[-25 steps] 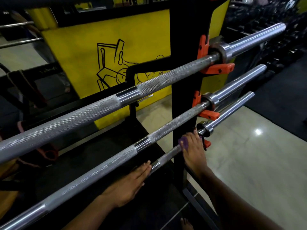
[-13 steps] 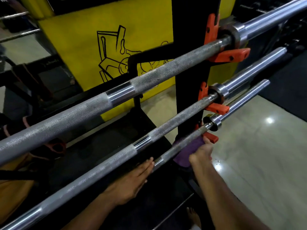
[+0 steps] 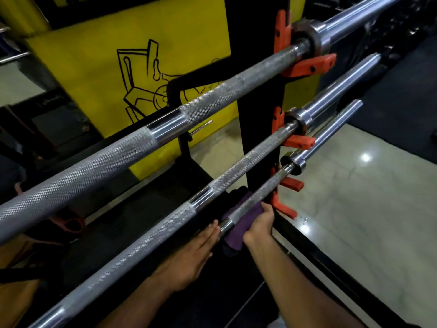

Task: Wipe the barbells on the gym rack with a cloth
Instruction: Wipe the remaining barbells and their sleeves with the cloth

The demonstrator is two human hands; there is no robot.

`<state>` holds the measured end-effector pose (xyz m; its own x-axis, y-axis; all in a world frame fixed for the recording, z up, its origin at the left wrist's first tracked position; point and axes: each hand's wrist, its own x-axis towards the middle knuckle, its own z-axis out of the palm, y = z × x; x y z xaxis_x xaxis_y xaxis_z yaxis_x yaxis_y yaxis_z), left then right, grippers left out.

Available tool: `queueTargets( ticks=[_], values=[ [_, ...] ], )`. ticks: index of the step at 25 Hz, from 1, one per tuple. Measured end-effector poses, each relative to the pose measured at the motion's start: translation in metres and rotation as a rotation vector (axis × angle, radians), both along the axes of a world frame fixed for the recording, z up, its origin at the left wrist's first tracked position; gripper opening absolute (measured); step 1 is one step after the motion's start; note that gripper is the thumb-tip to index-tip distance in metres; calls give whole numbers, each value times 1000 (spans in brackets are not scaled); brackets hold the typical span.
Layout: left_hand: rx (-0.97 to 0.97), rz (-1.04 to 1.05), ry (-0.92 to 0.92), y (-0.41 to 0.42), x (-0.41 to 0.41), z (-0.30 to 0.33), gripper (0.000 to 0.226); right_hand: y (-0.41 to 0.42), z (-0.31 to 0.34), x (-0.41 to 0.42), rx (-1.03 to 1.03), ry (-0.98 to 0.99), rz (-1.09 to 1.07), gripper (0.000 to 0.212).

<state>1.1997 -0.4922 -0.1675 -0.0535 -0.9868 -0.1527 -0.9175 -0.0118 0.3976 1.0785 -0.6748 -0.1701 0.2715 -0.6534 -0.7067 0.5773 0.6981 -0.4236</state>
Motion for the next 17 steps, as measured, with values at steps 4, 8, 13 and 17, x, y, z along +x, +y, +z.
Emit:
queueTargets(
  ticks=[4, 8, 13, 17],
  values=[
    [0, -3, 21, 0, -3, 5, 64, -66, 4, -15, -112, 231, -73, 24],
    [-25, -3, 21, 0, -4, 8, 64, -66, 1, -14, -128, 258, -53, 28],
    [-32, -13, 3, -1, 2, -6, 61, 3, -14, 4, -53, 71, 66, 38],
    [-44, 16, -10, 1, -1, -3, 61, -14, -8, -4, -111, 219, 72, 28]
  ],
)
